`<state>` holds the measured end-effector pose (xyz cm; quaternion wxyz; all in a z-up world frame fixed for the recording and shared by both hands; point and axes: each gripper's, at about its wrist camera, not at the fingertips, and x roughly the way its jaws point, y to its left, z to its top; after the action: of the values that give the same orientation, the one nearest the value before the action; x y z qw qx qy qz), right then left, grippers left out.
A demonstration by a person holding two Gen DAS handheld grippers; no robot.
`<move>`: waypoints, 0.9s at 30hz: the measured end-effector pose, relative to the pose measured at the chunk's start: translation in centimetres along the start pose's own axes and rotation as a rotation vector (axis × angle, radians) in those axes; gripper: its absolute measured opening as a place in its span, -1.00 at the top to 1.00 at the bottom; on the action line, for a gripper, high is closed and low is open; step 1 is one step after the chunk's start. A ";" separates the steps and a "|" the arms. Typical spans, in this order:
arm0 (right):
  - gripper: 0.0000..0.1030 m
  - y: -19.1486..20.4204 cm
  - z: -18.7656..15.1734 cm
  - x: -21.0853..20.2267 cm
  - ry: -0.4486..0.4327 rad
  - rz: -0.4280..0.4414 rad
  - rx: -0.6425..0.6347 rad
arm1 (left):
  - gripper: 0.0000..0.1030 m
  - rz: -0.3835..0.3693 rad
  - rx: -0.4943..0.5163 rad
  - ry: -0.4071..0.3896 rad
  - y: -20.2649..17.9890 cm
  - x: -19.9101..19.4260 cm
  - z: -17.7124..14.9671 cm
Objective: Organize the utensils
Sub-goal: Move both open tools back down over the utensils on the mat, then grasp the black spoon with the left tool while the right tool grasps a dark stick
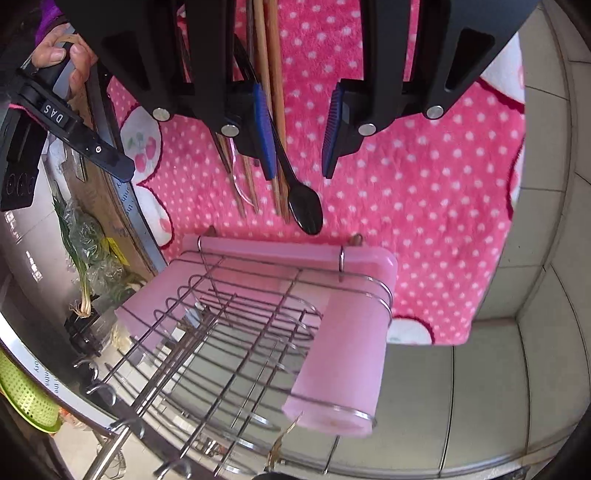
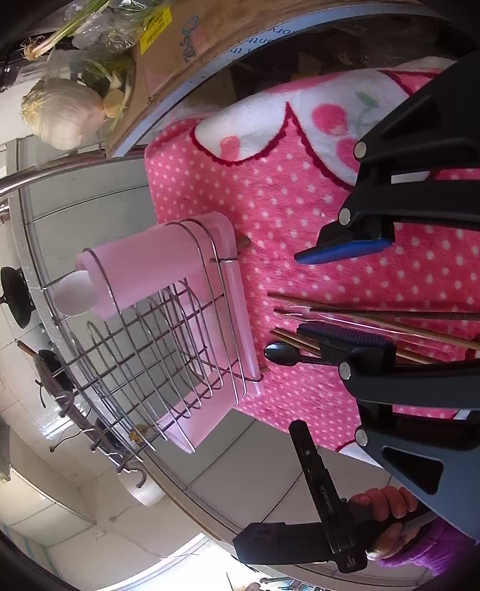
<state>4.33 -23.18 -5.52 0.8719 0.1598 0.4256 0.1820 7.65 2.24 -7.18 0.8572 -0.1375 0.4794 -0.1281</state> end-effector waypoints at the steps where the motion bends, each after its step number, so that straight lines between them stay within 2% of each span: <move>1: 0.34 0.0 -0.1 0.2 0.006 0.004 0.003 | 0.52 -0.008 -0.009 0.019 -0.2 0.7 0.0; 5: 0.34 -0.3 -0.2 0.4 0.022 0.020 0.017 | 0.52 -0.024 -0.027 0.087 -0.8 3.1 0.2; 15: 0.34 -1.2 -0.5 1.2 0.055 0.043 0.052 | 0.52 -0.012 -0.077 0.198 -1.6 7.7 1.7; 18: 0.34 -1.0 -0.5 1.3 0.063 0.050 0.045 | 0.56 0.001 -0.112 0.214 -1.4 8.6 1.8; 20: 0.34 -0.8 -0.5 1.3 0.070 0.054 0.039 | 0.63 -0.017 -0.153 0.224 -0.8 8.9 1.7; 22: 0.34 -0.7 -0.6 1.5 0.081 0.063 0.038 | 0.83 -0.015 -0.165 0.217 -0.5 8.9 1.5; 25: 0.34 -0.8 -0.7 1.9 0.103 0.093 0.051 | 0.94 -0.043 -0.187 0.200 0.0 8.3 1.4; 27: 0.34 -0.8 -0.8 2.2 0.122 0.115 0.066 | 0.94 -0.049 -0.184 0.179 0.2 7.5 1.5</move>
<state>5.08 -22.76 -7.85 0.8269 0.2011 0.4736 0.2269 12.70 -0.02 -12.40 0.7913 -0.2151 0.5604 -0.1162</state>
